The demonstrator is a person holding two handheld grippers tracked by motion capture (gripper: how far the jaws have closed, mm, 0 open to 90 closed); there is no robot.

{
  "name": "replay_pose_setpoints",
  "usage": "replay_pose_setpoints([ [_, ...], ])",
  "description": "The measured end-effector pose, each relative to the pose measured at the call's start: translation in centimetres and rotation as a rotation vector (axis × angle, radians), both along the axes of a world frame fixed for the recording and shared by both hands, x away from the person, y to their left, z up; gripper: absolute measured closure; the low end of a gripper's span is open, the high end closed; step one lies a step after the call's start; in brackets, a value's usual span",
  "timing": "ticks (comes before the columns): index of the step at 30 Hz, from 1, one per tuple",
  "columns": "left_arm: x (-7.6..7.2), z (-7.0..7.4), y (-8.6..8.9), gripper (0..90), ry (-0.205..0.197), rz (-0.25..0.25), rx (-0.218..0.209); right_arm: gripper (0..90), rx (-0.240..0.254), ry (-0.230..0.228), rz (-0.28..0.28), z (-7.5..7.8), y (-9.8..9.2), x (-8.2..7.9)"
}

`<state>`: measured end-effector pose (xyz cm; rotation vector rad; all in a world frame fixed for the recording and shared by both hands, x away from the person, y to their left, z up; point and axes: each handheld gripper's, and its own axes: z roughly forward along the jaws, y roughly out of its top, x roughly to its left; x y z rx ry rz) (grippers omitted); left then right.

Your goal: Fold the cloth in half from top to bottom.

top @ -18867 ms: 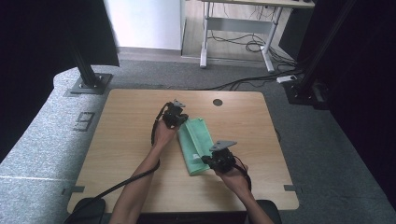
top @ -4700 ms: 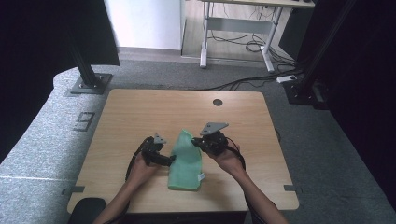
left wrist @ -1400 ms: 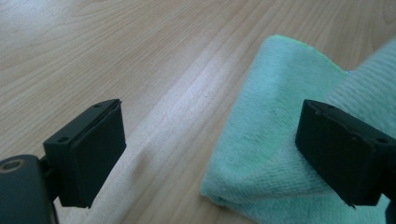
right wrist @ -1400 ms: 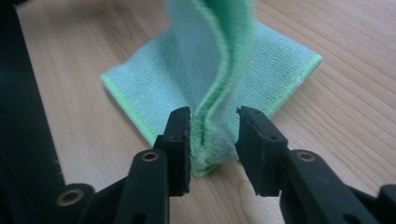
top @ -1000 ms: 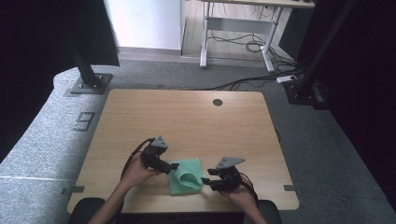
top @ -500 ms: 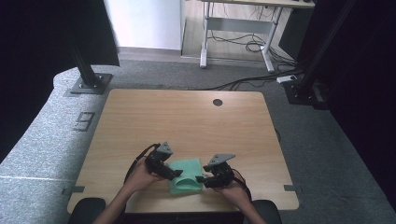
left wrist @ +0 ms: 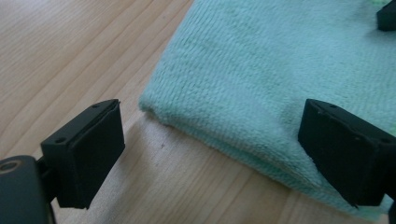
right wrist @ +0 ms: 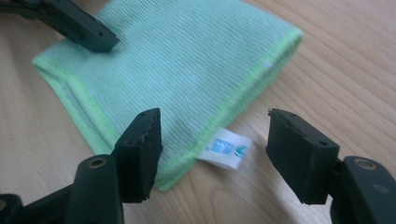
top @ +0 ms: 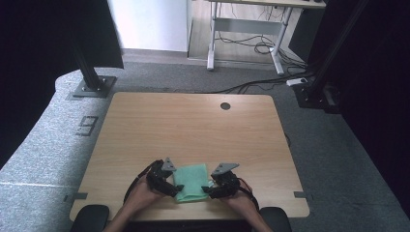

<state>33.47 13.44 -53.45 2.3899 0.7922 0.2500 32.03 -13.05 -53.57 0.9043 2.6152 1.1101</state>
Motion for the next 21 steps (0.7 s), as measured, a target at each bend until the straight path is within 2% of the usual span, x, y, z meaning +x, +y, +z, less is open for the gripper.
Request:
replay_pose_setpoints([
  [3, -0.1, 0.0, 0.1, 6.3, -0.003, 0.015, -0.012, 34.4, -0.005, 0.01, -0.017, -0.6, -0.1, -0.1],
  [5, -0.8, 0.3, 0.1, 6.5, -0.014, 0.021, -0.023, 33.0, -0.01, 0.012, -0.025, -0.6, -0.1, -0.1],
  [7, -1.1, 0.4, 0.2, 6.5, -0.011, 0.022, -0.032, 31.2, -0.018, 0.006, -0.03, -0.7, 0.0, -0.1],
  [9, -2.1, 0.4, 0.4, 6.3, -0.005, 0.026, -0.047, 30.0, -0.023, -0.002, -0.034, -0.7, 0.0, -0.1],
  [14, -3.0, 0.2, 0.8, 6.1, -0.007, 0.046, -0.051, 29.7, -0.023, -0.005, -0.038, -0.7, 0.0, -0.2],
  [18, -3.2, -0.1, 1.0, 6.1, -0.014, 0.061, -0.033, 29.6, -0.022, -0.004, -0.043, -0.8, 0.0, -0.2],
  [21, -3.1, -0.6, 1.1, 4.2, -0.021, 0.094, -0.03, 29.9, -0.025, -0.007, -0.05, -0.8, 0.1, -0.3],
])
